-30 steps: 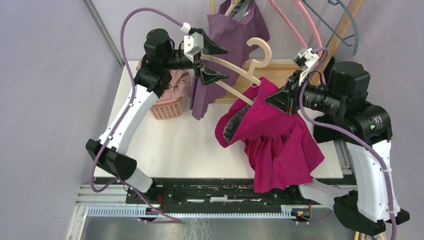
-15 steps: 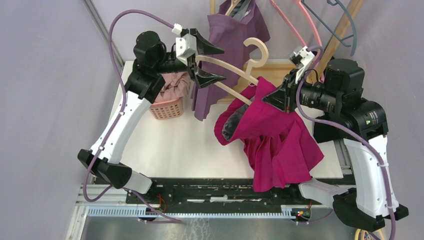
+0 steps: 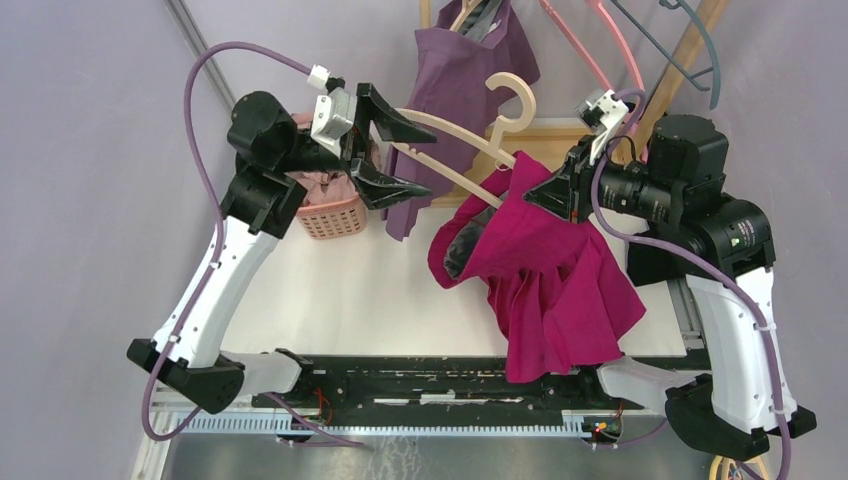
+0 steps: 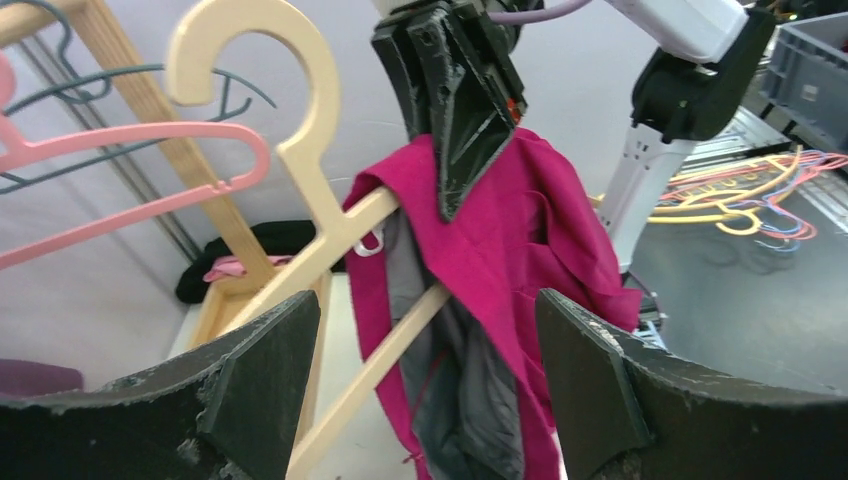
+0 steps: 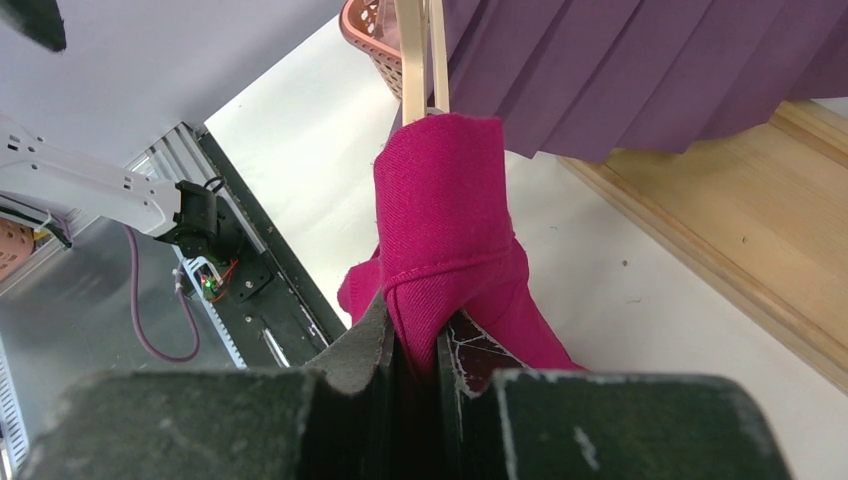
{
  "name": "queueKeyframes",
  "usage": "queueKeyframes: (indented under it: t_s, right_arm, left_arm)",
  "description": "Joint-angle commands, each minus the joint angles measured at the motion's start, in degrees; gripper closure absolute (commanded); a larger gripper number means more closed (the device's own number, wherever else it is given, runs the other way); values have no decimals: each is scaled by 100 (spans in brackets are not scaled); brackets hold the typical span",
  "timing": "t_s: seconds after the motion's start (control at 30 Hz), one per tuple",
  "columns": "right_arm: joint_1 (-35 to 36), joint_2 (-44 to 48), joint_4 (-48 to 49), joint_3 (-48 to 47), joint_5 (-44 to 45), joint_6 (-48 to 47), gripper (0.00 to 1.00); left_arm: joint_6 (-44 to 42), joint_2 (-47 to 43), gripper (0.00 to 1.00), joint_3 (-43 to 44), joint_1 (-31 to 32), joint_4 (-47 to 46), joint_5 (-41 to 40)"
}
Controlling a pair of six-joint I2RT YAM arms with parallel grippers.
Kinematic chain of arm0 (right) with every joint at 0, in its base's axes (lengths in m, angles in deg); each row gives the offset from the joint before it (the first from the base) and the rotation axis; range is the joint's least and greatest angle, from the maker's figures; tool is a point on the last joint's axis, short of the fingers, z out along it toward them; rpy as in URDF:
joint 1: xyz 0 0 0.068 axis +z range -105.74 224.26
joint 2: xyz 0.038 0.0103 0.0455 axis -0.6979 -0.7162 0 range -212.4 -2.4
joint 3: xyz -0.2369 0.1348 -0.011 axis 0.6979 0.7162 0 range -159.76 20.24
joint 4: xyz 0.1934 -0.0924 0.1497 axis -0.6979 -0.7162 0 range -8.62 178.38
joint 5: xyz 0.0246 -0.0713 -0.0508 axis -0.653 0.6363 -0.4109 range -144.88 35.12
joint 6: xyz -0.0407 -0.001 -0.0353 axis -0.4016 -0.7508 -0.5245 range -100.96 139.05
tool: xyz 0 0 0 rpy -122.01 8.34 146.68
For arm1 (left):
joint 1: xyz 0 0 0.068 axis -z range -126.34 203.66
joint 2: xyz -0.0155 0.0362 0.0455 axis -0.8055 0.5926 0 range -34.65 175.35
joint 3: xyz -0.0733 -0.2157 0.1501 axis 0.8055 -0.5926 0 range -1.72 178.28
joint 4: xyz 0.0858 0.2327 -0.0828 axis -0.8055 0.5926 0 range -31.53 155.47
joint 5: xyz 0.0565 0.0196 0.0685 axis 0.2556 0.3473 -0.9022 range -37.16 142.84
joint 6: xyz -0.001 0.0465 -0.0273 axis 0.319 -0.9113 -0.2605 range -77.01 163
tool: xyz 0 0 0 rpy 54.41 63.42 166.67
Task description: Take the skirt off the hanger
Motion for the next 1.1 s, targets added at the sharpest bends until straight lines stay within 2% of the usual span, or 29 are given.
queueKeyframes:
  t_s: [0.0,0.13,0.43,0.77,0.93,1.07]
  right_arm:
    - [38,21,732,-383,-113,-12,99]
    - [41,-6,739,-415,-105,-25,99]
    - [54,-62,886,-496,-73,-36,99]
    - [54,-45,997,-452,-82,-52,99]
    - [49,-38,905,-481,-69,-105,99]
    - [52,-60,917,-500,-96,-103,99]
  left_arm:
    - [824,-78,14,-383,108,-274,191]
    - [1197,86,15,-678,385,-653,-195]
    - [1586,989,25,-273,1029,-849,-807]
    - [1407,1125,24,-350,1092,-1061,-1234]
    - [1097,853,24,-566,1092,-1029,-1526]
    - [624,507,19,-1011,1101,-1216,-1857]
